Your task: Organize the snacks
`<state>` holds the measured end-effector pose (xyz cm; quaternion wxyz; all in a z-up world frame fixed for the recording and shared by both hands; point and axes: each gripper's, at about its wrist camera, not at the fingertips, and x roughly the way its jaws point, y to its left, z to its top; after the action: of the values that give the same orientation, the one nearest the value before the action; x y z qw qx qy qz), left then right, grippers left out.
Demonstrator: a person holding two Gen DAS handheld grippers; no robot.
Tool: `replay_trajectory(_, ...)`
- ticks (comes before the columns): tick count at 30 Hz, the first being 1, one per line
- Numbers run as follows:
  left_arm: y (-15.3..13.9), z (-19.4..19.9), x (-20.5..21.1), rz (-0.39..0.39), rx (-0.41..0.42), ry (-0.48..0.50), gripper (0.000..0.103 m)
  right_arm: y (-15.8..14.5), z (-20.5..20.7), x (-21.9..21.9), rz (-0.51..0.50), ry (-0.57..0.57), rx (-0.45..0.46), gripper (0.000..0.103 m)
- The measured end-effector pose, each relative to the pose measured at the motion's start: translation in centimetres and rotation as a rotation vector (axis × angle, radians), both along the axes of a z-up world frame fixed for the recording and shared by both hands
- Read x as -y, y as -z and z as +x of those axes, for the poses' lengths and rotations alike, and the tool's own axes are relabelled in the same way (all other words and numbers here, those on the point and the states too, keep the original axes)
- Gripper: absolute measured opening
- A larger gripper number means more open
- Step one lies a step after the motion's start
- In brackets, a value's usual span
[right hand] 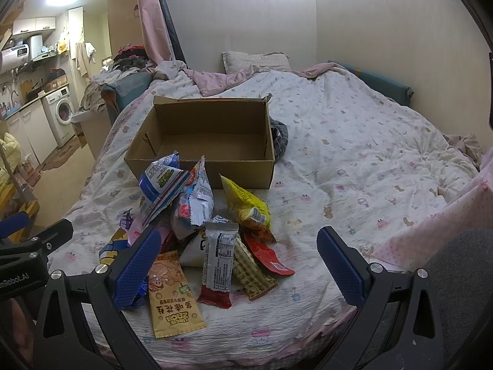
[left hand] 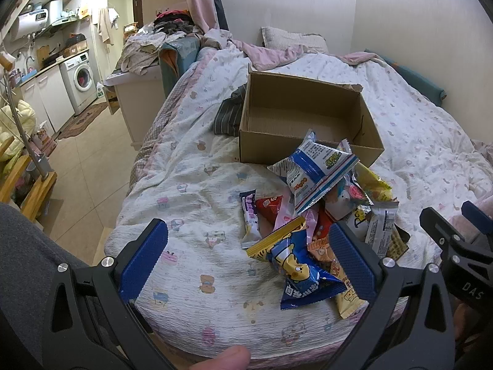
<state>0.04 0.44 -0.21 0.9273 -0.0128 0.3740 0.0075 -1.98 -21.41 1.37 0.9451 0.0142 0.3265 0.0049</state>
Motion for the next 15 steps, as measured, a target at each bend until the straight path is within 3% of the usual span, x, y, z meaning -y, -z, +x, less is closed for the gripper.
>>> replay_trajectory(11,-1.0,0.0,-0.2,-0.001,-0.009,-0.003,0.103,-0.3,0.1,1.0,0.013,0.004,0.005,0.103)
replay_trajectory(15,-1.0,0.7,-0.1,0.011,-0.054,-0.012,0.103,-0.4,0.1,0.7,0.027,0.014,0.006,0.103)
